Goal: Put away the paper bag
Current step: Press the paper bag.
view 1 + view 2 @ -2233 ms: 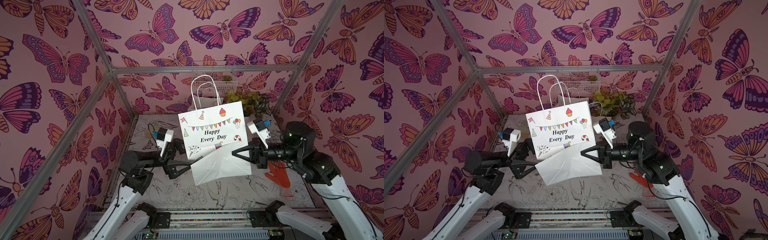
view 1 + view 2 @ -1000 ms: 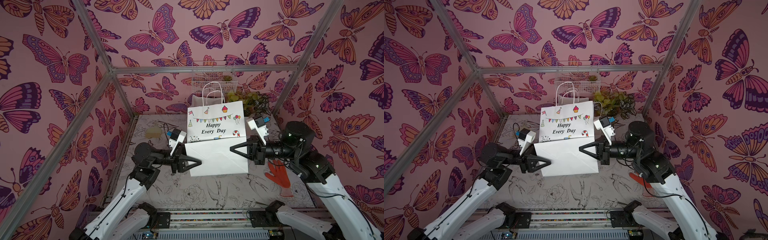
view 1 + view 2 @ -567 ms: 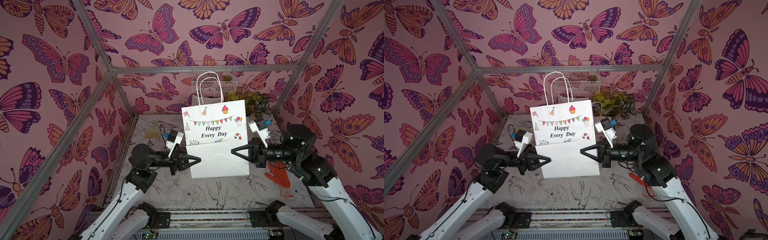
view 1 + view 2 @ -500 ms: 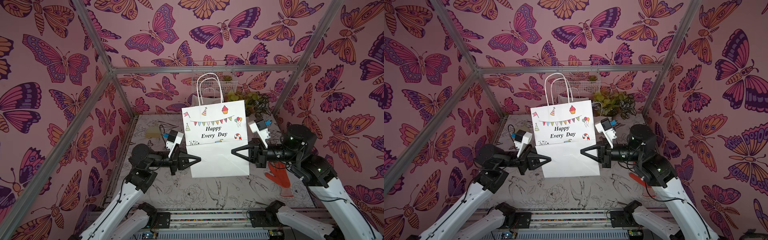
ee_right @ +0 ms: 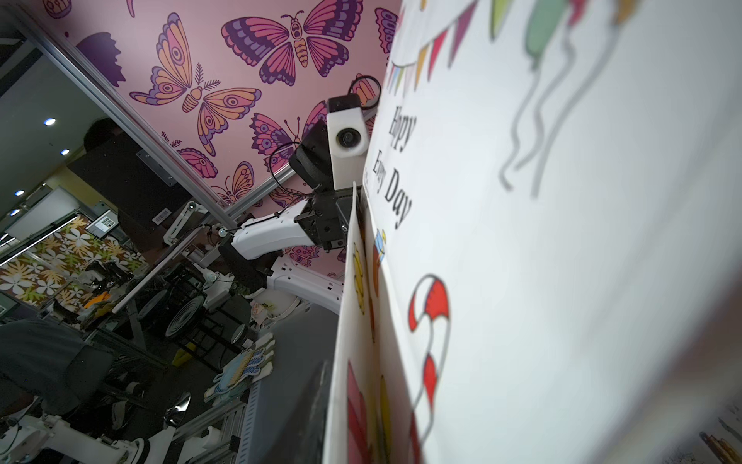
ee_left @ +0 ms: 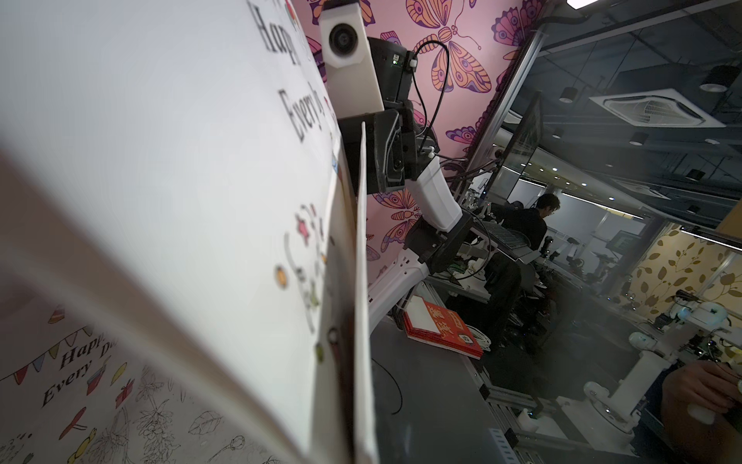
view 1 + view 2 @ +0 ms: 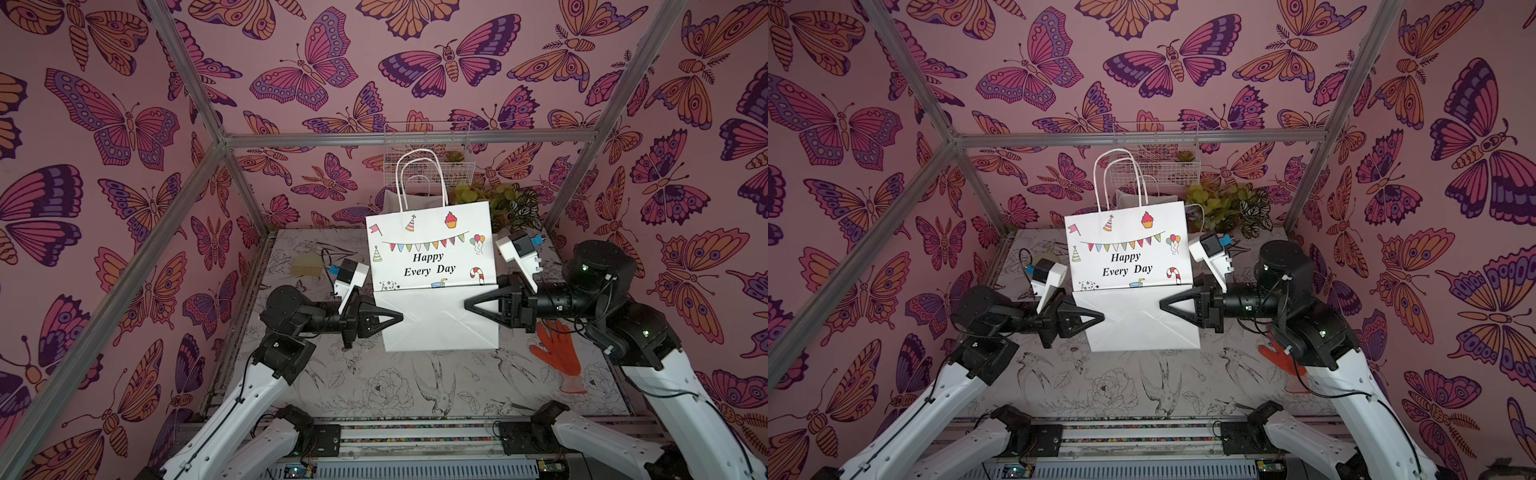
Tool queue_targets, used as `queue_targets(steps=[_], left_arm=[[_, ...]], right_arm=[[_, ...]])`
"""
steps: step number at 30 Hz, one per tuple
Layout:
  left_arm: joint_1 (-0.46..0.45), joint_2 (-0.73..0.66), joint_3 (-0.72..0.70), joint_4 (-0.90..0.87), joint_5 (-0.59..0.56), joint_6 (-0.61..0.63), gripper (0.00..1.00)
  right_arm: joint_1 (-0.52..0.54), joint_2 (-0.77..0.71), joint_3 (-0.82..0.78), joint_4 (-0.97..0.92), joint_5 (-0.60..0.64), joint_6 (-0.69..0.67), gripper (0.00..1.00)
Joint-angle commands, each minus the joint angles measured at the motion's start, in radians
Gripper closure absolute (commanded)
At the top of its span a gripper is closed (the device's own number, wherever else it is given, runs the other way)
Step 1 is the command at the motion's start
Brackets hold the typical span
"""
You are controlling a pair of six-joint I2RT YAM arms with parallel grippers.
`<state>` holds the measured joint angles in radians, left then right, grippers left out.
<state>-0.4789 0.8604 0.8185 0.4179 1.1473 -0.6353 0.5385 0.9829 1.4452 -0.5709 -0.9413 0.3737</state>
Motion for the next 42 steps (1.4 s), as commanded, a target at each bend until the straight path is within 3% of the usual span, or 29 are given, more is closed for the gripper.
queue_targets(steps=[1, 2, 3, 6, 9, 13, 17, 23, 27, 31, 34, 36, 38, 42], left_arm=[[0.001, 0.001, 0.019, 0.011, -0.018, 0.016, 1.0], [0.002, 0.0, 0.021, 0.01, -0.018, 0.014, 1.0], [0.003, -0.004, 0.021, 0.009, -0.02, 0.013, 1.0], [0.009, -0.024, 0.021, 0.003, -0.044, 0.009, 0.85], [0.021, -0.047, 0.027, -0.034, -0.103, 0.026, 0.8], [0.028, -0.052, 0.021, -0.017, -0.121, 0.017, 0.83], [0.029, -0.043, 0.016, 0.029, -0.103, -0.014, 0.99], [0.029, -0.037, 0.014, 0.037, -0.088, -0.018, 1.0], [0.031, -0.026, 0.015, 0.034, -0.083, -0.02, 1.0], [0.034, -0.015, 0.018, 0.024, -0.077, -0.02, 1.0], [0.034, -0.015, 0.022, 0.021, -0.074, -0.02, 1.0], [0.036, -0.017, 0.022, 0.02, -0.078, -0.02, 1.0], [0.036, -0.023, 0.022, 0.017, -0.087, -0.022, 1.0], [0.036, -0.04, 0.025, 0.018, -0.101, -0.026, 0.8]], right_arm=[[-0.002, 0.019, 0.072, -0.055, -0.031, -0.055, 0.83], [-0.003, 0.024, 0.076, -0.052, -0.031, -0.055, 0.95], [-0.002, 0.029, 0.077, -0.05, -0.034, -0.055, 1.0], [-0.002, 0.033, 0.06, -0.039, -0.051, -0.047, 1.0], [-0.002, 0.017, 0.028, -0.032, -0.047, -0.045, 1.0], [-0.002, -0.005, -0.003, -0.035, -0.039, -0.047, 1.0], [-0.002, -0.014, -0.023, -0.037, -0.034, -0.049, 1.0], [-0.003, -0.02, -0.034, -0.031, -0.033, -0.047, 1.0], [-0.002, -0.027, -0.028, -0.052, -0.011, -0.063, 0.77], [-0.002, 0.003, 0.027, -0.081, -0.008, -0.089, 0.76], [-0.002, 0.03, 0.067, -0.101, -0.015, -0.106, 0.84], [-0.002, 0.036, 0.068, -0.094, -0.016, -0.105, 0.97], [-0.003, 0.036, 0.052, -0.082, -0.016, -0.099, 1.0], [-0.002, 0.016, -0.001, -0.049, -0.019, -0.078, 1.0]])
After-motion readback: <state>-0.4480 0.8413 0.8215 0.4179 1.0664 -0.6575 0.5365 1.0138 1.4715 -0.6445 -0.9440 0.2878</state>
